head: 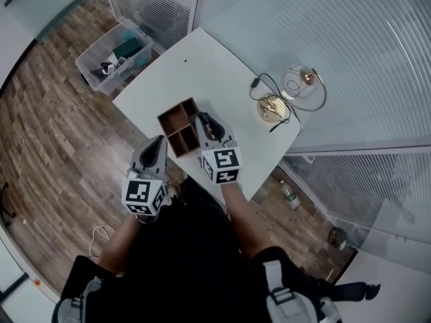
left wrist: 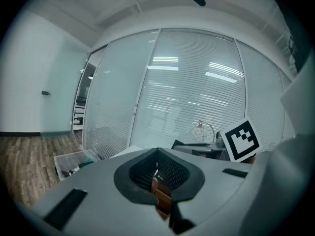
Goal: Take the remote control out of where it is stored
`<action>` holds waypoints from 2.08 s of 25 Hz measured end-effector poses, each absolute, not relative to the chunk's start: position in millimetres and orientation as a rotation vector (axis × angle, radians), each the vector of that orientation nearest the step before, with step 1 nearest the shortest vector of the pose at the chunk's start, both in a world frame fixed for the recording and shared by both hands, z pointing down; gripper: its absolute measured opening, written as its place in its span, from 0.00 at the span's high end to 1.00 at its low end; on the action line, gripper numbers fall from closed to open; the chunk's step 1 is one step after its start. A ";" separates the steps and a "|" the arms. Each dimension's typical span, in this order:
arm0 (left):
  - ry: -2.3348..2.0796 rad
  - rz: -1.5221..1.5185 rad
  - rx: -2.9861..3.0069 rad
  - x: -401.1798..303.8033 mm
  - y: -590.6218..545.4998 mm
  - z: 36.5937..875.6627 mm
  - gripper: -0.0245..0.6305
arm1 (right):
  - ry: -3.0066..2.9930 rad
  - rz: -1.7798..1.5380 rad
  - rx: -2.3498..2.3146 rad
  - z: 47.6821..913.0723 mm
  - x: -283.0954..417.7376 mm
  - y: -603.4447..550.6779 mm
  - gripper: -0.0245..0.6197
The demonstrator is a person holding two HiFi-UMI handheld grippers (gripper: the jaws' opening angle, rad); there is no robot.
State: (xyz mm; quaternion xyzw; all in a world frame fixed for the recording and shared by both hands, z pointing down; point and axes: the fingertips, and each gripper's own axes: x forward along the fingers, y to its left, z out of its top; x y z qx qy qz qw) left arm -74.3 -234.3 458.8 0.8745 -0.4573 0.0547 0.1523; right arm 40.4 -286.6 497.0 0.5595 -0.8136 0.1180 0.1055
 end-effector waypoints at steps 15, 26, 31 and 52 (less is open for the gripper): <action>-1.300 0.124 2.552 -92.2 -185.3 450.8 0.95 | -2.361 0.332 1.790 469.3 30.2 -198.2 0.85; -1.238 0.130 2.580 -88.0 -142.6 458.9 0.95 | -2.347 0.332 1.832 464.7 25.9 -140.5 0.85; -1.243 0.132 2.596 -81.3 -129.8 454.5 0.95 | -2.358 0.330 1.851 457.9 34.6 -125.2 0.85; -1.300 0.131 2.619 -42.5 -63.0 436.1 0.95 | -2.407 0.360 1.848 443.2 68.6 -36.1 0.85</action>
